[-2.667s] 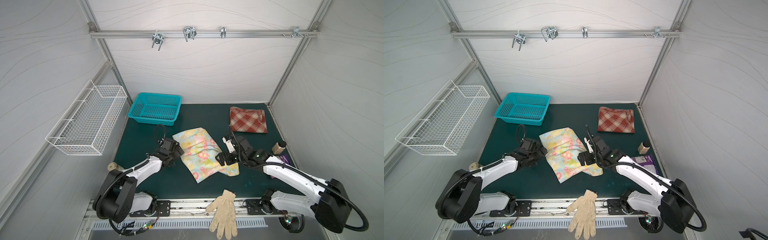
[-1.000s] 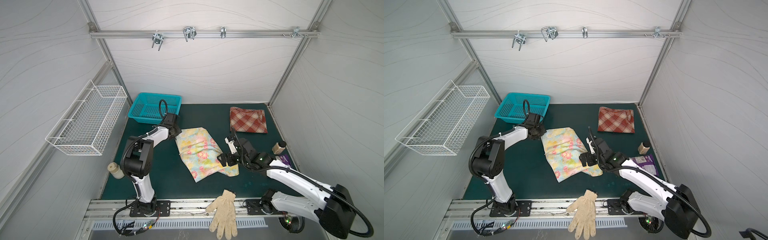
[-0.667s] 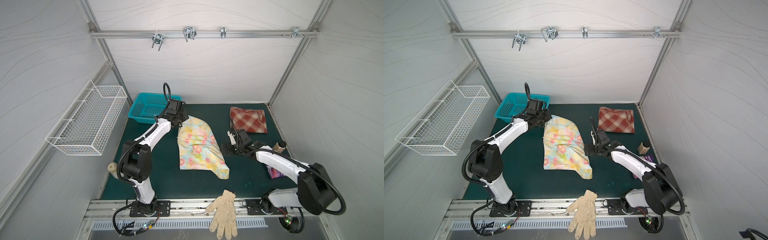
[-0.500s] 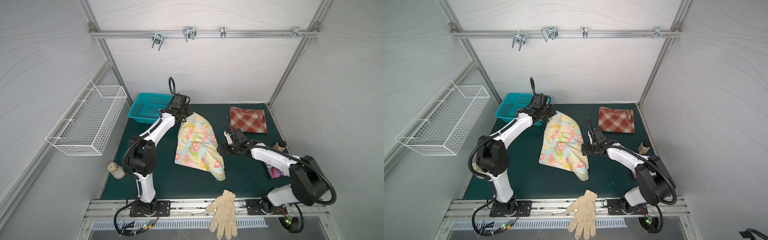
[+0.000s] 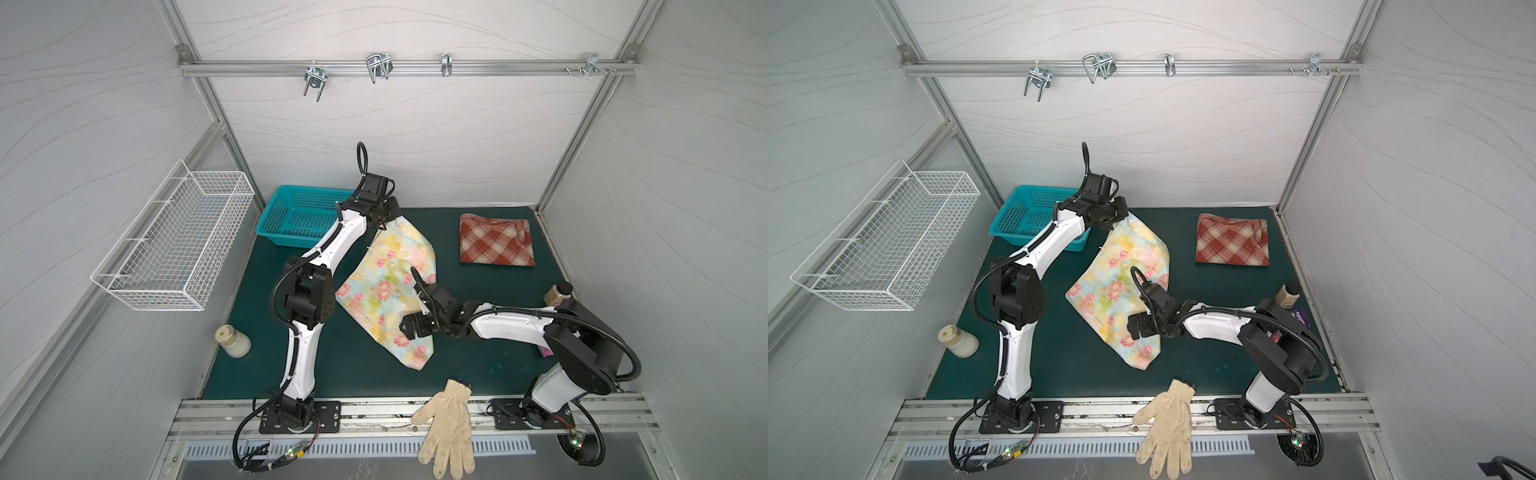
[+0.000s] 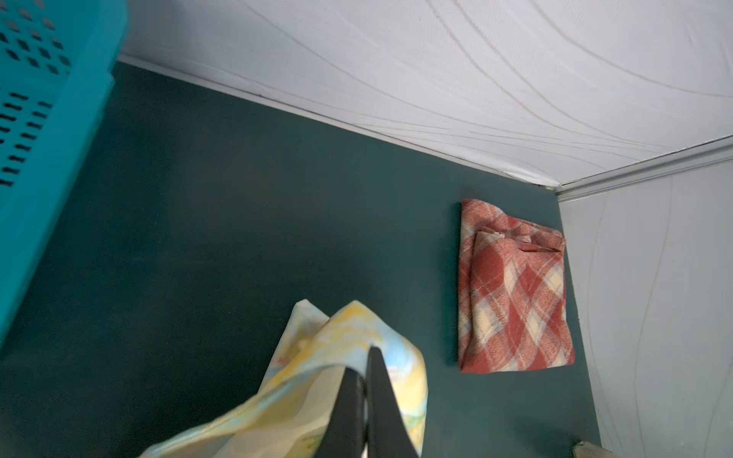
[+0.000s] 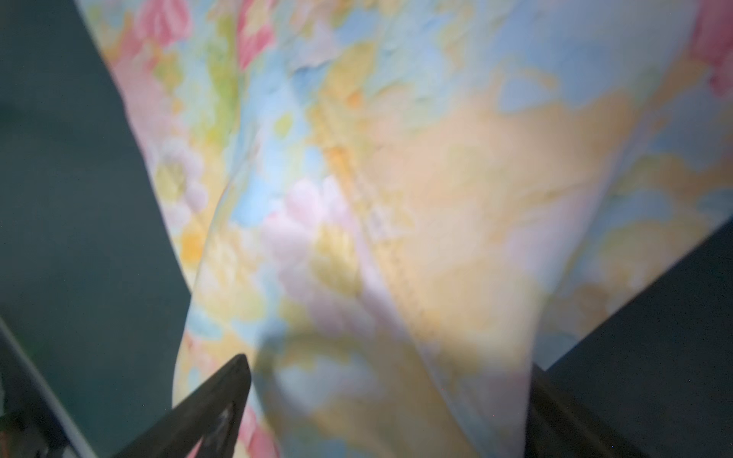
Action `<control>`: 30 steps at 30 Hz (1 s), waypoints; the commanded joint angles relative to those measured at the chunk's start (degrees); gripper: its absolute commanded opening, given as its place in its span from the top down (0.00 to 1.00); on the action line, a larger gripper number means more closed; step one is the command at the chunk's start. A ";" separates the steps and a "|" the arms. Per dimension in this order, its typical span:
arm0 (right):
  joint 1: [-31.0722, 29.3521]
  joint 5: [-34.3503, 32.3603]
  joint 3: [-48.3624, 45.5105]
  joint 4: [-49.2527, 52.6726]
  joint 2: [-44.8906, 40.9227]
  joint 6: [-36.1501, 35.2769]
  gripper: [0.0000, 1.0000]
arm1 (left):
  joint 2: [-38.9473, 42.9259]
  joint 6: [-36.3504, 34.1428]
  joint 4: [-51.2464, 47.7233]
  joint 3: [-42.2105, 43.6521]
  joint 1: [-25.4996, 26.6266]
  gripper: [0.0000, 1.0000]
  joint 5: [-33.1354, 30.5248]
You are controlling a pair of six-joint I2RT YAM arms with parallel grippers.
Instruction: Fold and stack the skirts
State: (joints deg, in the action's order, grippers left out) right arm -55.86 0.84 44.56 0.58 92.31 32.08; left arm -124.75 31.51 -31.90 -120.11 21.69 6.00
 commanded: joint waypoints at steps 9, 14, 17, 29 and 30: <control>-8.69 -6.73 1.00 1.19 -6.35 1.37 0.01 | -3.93 -0.79 -0.36 -6.69 1.42 0.89 4.62; -2.38 -11.22 2.96 12.14 -18.55 -7.24 0.01 | 1.17 -2.67 -2.65 -4.33 1.13 0.51 -0.93; 6.26 -8.55 4.27 14.58 -22.82 -10.81 0.01 | 5.48 -2.28 -3.34 -1.66 0.31 0.43 -1.44; 28.43 10.45 29.57 20.04 3.95 -16.52 0.01 | 38.42 9.55 12.71 45.77 0.19 0.14 -0.48; 29.00 11.46 31.47 19.95 6.63 -16.56 0.01 | 41.00 10.50 14.01 49.86 0.19 0.14 -0.30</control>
State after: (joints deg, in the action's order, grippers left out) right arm -28.14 6.61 72.18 17.43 93.93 17.65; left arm -87.70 37.60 -24.23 -77.67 21.78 6.02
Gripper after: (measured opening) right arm 0.991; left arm 0.859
